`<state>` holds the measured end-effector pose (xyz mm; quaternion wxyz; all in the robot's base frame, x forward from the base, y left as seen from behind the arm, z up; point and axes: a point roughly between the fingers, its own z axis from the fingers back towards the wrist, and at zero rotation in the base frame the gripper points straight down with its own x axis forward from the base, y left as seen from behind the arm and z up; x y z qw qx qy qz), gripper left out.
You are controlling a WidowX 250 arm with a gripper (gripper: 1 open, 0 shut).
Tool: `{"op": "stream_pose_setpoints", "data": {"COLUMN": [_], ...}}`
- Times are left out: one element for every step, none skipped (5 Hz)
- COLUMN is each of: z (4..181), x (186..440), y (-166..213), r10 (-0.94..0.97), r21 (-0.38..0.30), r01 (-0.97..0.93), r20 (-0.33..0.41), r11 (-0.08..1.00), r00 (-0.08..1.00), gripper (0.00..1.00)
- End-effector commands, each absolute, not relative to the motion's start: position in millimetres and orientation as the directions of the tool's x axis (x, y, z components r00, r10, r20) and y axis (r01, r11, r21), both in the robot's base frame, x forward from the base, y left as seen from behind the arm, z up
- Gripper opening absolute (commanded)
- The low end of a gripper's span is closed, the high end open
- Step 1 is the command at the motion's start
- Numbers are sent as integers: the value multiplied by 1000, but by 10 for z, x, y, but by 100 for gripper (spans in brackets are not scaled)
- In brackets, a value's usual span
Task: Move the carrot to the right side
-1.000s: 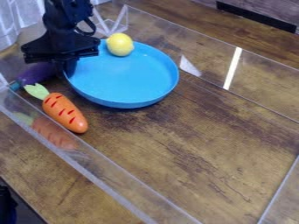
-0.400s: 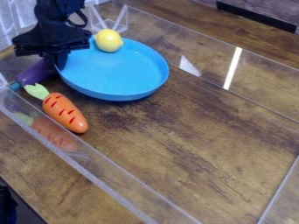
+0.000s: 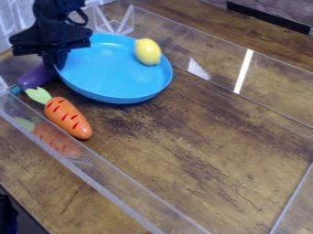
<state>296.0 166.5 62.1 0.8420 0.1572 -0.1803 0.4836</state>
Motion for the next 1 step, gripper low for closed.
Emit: {"op": "stream_pose_setpoints", "data": {"z": [820], "x": [2887], "y": [1825], "r10": [756], "r21": [51], "r01": [-898], "r20": [519], "r11": [438], "r00": [398], "gripper": [0]}}
